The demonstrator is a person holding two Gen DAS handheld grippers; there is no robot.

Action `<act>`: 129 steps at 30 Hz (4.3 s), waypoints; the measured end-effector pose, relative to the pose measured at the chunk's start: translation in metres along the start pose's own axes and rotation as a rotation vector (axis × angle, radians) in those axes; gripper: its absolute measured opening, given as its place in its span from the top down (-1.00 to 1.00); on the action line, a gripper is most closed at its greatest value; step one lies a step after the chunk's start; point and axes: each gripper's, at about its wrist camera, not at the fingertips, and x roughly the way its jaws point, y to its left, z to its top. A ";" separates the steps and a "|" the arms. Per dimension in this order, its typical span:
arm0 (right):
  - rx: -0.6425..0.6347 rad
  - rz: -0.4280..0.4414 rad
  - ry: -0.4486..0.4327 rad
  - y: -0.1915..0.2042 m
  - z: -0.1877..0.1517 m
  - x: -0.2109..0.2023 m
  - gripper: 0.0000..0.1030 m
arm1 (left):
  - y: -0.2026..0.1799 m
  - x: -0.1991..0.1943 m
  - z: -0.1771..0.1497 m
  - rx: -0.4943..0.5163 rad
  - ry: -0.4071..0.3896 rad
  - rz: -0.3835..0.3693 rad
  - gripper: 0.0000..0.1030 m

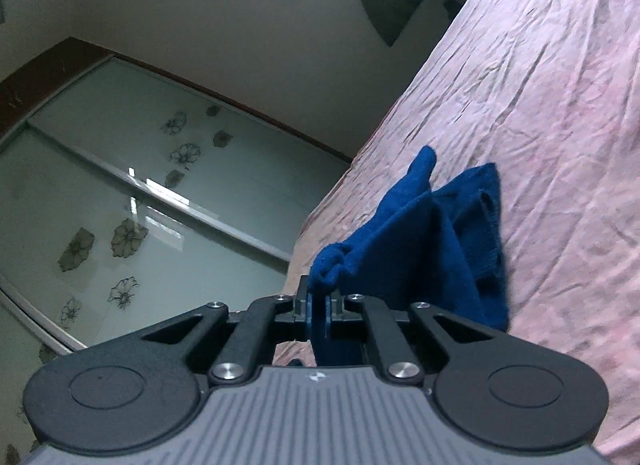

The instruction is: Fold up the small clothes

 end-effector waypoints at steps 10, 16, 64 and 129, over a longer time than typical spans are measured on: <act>0.009 -0.099 0.011 -0.026 -0.014 -0.004 0.89 | 0.042 0.007 -0.014 -0.210 0.120 -0.079 0.39; -0.062 -0.200 0.019 -0.028 -0.023 -0.005 0.89 | 0.039 0.005 -0.016 -0.236 0.116 -0.097 0.55; -0.089 -0.228 0.054 -0.021 -0.053 -0.008 0.89 | 0.034 -0.029 -0.027 -0.127 -0.057 0.004 0.73; -0.308 -0.291 0.155 -0.032 0.019 0.048 -0.42 | 0.126 0.103 -0.002 -0.690 0.236 -0.419 -0.97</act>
